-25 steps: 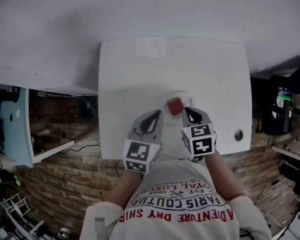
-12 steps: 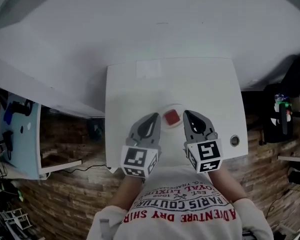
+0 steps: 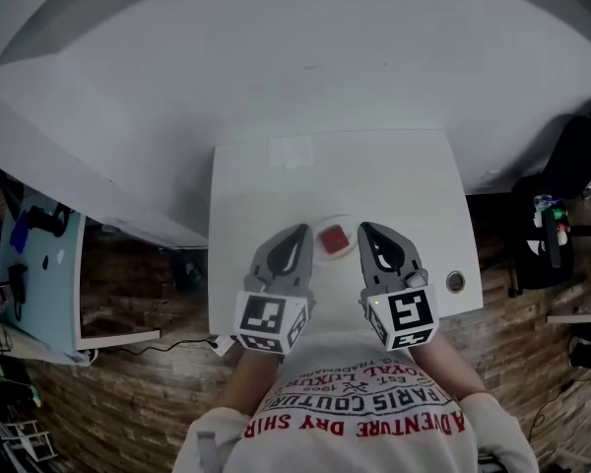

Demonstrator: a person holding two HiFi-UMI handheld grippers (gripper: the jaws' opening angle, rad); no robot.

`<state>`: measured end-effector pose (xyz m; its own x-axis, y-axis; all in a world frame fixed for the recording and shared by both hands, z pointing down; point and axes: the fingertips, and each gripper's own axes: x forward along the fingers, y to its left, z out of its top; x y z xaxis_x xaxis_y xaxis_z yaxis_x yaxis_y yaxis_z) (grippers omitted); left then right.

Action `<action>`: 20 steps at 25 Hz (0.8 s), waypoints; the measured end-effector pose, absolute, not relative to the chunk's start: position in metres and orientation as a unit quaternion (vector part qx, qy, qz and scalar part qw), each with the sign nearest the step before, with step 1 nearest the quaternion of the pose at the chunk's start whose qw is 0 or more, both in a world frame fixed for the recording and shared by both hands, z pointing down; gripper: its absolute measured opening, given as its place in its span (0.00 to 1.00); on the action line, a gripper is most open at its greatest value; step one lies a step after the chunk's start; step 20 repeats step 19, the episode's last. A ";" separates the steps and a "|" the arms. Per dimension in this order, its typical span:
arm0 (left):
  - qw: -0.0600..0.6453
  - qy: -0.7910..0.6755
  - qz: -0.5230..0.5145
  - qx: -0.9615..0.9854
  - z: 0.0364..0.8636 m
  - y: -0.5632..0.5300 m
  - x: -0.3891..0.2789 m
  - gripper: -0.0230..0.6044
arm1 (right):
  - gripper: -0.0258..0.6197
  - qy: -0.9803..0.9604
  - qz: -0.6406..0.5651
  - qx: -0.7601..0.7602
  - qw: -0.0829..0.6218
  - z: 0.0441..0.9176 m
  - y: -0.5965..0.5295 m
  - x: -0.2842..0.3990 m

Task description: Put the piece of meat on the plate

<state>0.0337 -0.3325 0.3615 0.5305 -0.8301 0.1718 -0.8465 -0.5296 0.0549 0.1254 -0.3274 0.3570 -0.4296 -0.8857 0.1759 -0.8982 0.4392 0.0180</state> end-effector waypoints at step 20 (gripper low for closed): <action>0.066 -0.483 0.064 0.871 0.361 -0.316 0.021 0.05 | 0.06 -0.840 0.047 0.532 0.098 0.369 -0.310 0.119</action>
